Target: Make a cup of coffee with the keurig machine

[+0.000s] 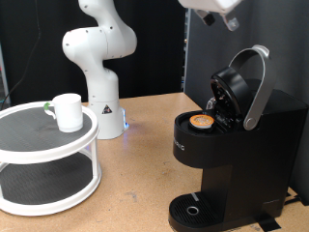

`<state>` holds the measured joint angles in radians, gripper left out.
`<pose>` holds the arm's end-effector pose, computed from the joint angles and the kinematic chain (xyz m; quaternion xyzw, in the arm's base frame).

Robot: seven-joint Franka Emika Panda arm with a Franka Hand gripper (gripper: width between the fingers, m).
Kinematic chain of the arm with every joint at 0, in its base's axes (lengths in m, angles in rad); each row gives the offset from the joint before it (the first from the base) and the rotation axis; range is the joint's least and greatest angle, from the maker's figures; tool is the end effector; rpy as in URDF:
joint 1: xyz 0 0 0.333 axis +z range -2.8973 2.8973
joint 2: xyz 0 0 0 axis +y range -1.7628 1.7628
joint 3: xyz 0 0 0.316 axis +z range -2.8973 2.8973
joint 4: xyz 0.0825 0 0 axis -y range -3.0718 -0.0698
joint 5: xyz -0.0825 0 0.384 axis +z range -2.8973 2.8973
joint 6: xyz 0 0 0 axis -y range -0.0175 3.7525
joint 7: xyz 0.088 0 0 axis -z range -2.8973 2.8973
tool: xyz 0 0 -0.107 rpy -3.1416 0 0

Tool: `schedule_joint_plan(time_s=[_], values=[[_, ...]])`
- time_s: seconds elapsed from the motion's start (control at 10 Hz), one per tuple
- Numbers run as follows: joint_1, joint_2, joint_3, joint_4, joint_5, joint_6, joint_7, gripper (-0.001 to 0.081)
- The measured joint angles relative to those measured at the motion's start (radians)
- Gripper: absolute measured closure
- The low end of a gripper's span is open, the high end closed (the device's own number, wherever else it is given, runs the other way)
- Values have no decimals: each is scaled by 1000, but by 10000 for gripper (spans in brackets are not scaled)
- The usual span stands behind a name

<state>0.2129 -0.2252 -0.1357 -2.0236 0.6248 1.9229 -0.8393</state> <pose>0.5023 0.0745 0.5709 -0.8865 -0.3398 -0.1672 0.2657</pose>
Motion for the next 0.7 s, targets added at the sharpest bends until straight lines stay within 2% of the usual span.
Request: schedule_joint_plan(time_s=[0.3,0.7], values=[[7,51,35,27,-5,24,7,1],[20,74,88,28,-5,82,18,1]])
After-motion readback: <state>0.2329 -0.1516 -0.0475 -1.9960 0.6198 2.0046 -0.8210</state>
